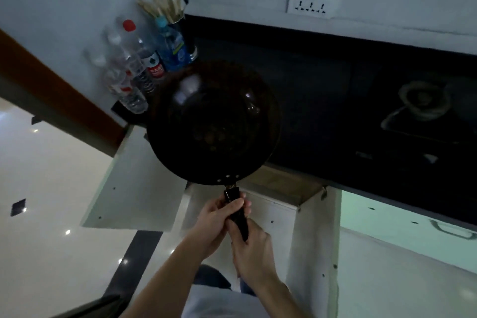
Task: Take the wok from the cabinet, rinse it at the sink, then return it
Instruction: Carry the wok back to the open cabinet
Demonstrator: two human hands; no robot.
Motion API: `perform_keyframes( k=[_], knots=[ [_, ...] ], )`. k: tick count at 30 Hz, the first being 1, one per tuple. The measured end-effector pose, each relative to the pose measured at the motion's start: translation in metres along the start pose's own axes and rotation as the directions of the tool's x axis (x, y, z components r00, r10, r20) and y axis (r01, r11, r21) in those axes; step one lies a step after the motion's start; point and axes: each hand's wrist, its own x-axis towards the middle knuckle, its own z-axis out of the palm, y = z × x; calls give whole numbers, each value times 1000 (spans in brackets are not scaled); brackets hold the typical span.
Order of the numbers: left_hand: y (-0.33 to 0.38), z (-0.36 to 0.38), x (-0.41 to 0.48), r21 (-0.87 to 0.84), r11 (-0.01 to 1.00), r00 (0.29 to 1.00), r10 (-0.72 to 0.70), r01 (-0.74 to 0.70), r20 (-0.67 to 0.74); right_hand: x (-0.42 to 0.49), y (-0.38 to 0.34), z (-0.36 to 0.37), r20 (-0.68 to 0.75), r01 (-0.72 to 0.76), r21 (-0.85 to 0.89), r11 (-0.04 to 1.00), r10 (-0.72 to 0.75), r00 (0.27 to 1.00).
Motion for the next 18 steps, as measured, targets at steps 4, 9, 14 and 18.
perform_keyframes(
  k=[4, 9, 14, 18],
  knots=[
    [13, 22, 28, 24, 999, 997, -47, 45, 65, 19, -7, -12, -86, -69, 47, 997, 72, 994],
    [26, 39, 63, 60, 990, 982, -136, 129, 134, 44, -11, -25, -197, -135, 30, 990, 138, 971],
    [40, 43, 95, 102, 975, 959, -212, 196, 189, 68, -19, -26, -273, -173, 53, 983, 181, 945],
    [62, 43, 119, 150, 967, 938, -239, 206, 252, 92, -38, -22, -315, -192, 95, 977, 212, 925]
  ],
)
